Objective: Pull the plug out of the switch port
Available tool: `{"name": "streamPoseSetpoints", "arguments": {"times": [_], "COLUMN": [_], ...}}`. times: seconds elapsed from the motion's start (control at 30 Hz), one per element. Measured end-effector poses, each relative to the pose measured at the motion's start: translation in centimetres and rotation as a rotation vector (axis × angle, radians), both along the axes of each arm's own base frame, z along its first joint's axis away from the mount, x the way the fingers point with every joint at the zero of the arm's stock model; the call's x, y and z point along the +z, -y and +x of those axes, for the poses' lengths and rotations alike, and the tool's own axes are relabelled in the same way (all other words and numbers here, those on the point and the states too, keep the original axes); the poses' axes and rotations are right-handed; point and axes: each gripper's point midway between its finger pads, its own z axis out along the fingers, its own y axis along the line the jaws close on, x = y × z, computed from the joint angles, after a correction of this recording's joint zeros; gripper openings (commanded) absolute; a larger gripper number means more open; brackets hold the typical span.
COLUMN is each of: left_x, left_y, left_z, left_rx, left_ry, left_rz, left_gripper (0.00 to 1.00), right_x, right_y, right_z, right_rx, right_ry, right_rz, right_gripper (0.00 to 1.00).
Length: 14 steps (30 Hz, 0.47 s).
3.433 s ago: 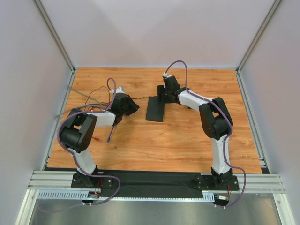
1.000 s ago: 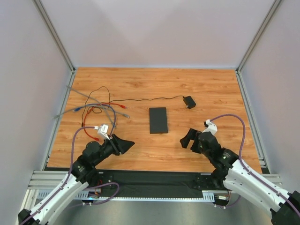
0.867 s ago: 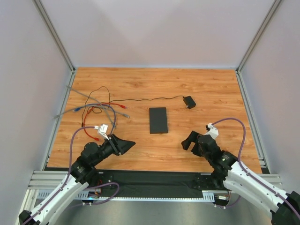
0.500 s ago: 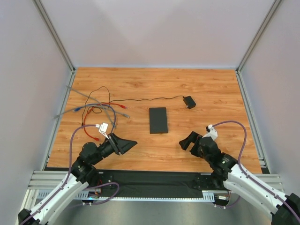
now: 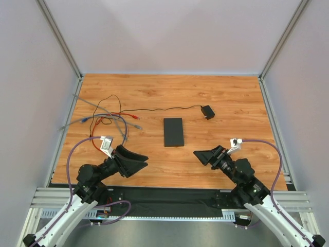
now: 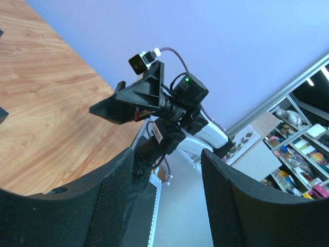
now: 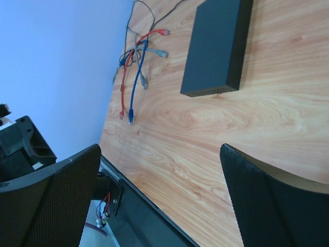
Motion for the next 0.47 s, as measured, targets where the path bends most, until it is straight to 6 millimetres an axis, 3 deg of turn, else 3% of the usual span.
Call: {"name": "streamPoseSetpoints", "arguments": {"times": [0.1, 0.47], "left_x": [-0.04, -0.25], "left_y": [0.07, 0.19], "left_z": [-0.29, -0.69], "left_rx": [-0.016, -0.040], "left_ry": [0.002, -0.001], "left_rz": [0.003, 0.012], "left_gripper": [0.63, 0.64], "right_x": [-0.94, -0.25], "right_y": [0.32, 0.90], "right_z": [0.16, 0.73], "right_rx": [-0.026, -0.087], "right_ry": [-0.046, -0.061], "right_rz": [-0.010, 0.050], "right_gripper": [1.00, 1.00]}}
